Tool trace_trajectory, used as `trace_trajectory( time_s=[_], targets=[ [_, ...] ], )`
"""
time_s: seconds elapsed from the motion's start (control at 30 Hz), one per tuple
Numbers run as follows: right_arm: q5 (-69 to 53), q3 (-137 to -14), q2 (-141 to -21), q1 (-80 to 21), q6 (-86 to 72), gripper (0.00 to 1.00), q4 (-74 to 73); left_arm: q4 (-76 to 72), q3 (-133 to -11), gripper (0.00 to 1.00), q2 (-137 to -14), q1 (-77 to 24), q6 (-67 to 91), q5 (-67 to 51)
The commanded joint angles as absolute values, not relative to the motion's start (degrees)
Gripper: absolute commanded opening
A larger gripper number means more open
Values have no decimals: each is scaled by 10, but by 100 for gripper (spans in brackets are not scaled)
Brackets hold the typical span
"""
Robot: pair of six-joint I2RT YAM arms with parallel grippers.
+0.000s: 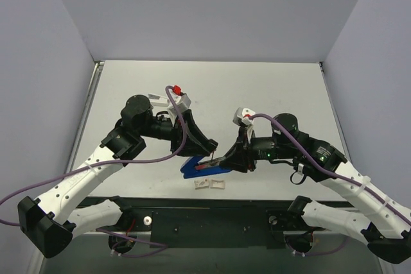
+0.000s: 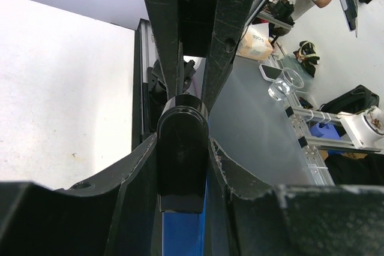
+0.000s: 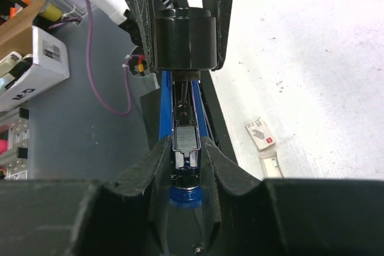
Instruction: Unload the staples from the stapler
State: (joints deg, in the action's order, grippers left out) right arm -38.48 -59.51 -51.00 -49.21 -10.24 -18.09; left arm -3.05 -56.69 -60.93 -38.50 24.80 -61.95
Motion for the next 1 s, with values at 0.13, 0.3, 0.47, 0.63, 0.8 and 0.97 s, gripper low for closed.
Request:
trace_trajectory(
  time_s=[0.13,0.3,0.47,0.63,0.8,0.97],
  targets=[
    [-264,-633,-496,-488,-72,42,-226,-19,-616,0,-599,-384,220,-574],
    [-206,-667,-481,-484,-58,49,-259,22,-631,0,-604,-382,200,-536],
    [-127,-697,-472,-482,-69,55,-259,48,-646,0,-606,-381,185,-478],
    [-62,-750,-521,-480,-104,17,-259,54,-653,0,-613,-381,183,-419],
    [-19,-775,-568,-478,-180,0,-225,43,-654,0,-620,-381,181,-360],
    [25,-747,-595,-475,-261,0,-172,27,-664,0,-639,-382,184,-315]
  ],
)
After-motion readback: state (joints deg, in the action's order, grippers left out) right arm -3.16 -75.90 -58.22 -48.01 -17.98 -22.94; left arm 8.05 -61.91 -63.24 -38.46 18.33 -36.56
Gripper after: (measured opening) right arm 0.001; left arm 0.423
